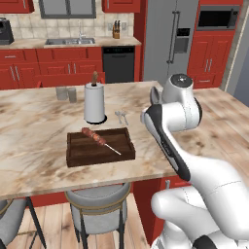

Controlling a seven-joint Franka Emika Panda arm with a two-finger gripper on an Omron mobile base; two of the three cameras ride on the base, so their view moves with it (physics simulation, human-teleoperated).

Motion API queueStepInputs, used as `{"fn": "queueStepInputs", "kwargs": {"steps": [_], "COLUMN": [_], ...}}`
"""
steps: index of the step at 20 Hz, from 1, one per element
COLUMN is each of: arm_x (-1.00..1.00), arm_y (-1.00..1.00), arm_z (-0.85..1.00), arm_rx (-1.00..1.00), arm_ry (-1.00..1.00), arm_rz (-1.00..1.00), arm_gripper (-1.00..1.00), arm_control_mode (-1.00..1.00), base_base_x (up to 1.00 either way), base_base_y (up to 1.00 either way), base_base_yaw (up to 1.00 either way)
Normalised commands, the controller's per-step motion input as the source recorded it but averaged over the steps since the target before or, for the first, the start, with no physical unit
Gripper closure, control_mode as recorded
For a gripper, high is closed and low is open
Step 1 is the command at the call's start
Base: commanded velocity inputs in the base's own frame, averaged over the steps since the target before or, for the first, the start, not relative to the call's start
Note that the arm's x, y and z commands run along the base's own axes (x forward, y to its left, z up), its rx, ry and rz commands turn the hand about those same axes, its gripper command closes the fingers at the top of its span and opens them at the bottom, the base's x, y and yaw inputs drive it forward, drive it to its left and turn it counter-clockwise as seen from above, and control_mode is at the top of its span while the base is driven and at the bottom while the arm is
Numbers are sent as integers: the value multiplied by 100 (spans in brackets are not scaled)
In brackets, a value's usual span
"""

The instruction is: Take the tongs from the drawer on the right and place them on the dining counter next to the tray containing the kebab skewer.

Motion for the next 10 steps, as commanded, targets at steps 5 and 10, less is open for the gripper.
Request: {"fn": "queueStepInputs", "kwargs": {"steps": [5,10], "arm_x": [47,44], "arm_y": [1,0], "arm_z": [-20,-17], "arm_rx": [0,1], "arm_ry": [4,12], "arm_rz": [0,0], "arm_gripper": [100,100], "arm_control_mode": [-100,-100], "base_base_x": [0,0], "base_base_y": [0,0], "base_base_yaw": [0,0]}}
